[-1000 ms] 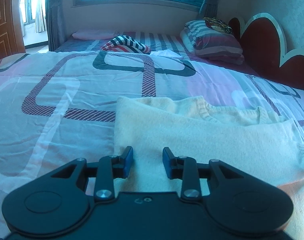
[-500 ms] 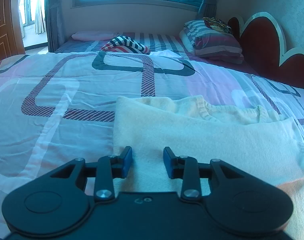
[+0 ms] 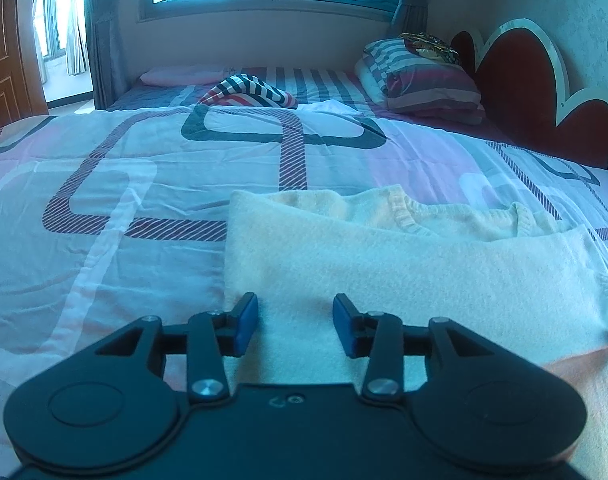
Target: Fold small clothes
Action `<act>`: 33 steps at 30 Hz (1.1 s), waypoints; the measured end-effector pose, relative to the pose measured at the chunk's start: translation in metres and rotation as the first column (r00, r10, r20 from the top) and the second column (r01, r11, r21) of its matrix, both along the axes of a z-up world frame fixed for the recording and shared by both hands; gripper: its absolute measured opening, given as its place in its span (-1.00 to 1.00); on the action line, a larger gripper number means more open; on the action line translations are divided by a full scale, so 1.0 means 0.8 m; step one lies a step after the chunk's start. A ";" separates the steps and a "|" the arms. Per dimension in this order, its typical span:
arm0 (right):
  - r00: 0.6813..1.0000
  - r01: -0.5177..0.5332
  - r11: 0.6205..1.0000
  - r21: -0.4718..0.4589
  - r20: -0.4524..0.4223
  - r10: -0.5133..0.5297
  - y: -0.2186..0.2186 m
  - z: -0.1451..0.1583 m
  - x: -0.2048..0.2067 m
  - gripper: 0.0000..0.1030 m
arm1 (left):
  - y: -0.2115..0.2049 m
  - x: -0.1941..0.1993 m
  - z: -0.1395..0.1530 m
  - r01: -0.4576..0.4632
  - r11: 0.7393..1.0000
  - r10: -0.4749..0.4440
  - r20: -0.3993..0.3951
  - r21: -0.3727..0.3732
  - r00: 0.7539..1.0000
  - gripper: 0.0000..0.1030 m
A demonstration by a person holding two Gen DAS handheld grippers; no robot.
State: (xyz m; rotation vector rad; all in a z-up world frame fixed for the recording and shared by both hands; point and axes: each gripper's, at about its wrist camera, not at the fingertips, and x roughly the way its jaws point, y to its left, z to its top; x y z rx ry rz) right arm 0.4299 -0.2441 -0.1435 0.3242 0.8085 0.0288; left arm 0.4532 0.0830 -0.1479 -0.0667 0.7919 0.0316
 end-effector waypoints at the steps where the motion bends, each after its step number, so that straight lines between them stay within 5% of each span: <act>1: 1.000 0.021 0.999 0.032 -0.001 -0.021 -0.006 -0.001 0.004 -0.50 | 0.000 0.000 0.000 0.001 1.000 -0.001 -0.001 0.000 1.000 -0.21; 6: 0.993 0.117 0.988 0.098 -0.001 -0.118 -0.029 -0.002 0.025 -0.50 | -0.001 0.000 0.000 0.005 1.000 -0.005 0.000 0.009 1.000 -0.20; 7: 0.993 0.120 0.987 0.106 -0.002 -0.120 -0.030 0.001 0.027 -0.56 | -0.002 0.000 -0.001 0.006 1.000 -0.006 0.000 0.012 1.000 -0.19; 8: 0.994 0.108 0.989 0.103 0.019 -0.111 -0.029 0.006 0.025 -0.87 | -0.002 0.000 0.000 0.007 1.000 -0.007 0.000 0.013 1.000 -0.19; 15: 0.991 0.099 0.981 -0.170 0.102 -0.082 -0.005 0.030 0.006 -0.86 | -0.003 -0.001 -0.002 0.023 0.999 -0.023 0.003 0.023 1.000 -0.17; 19: 0.962 0.247 0.938 -0.243 0.176 -0.208 -0.017 0.037 -0.005 -0.86 | 0.001 -0.002 -0.003 0.020 1.000 -0.020 -0.001 0.019 1.000 -0.14; 23: 0.976 0.192 0.962 -0.196 0.139 -0.166 -0.028 0.036 -0.006 -0.86 | 0.003 -0.001 -0.005 0.015 0.999 -0.015 0.002 0.039 1.000 -0.05; 27: 0.988 0.113 0.975 -0.194 0.125 -0.090 -0.008 0.028 -0.014 -0.86 | 0.022 -0.001 -0.012 -0.047 0.999 0.047 -0.016 0.006 0.999 0.35; 33: 1.000 0.025 0.969 -0.246 0.023 -0.020 0.019 -0.003 0.004 -0.86 | 0.024 -0.010 -0.005 -0.052 0.999 0.052 -0.020 0.001 0.998 0.25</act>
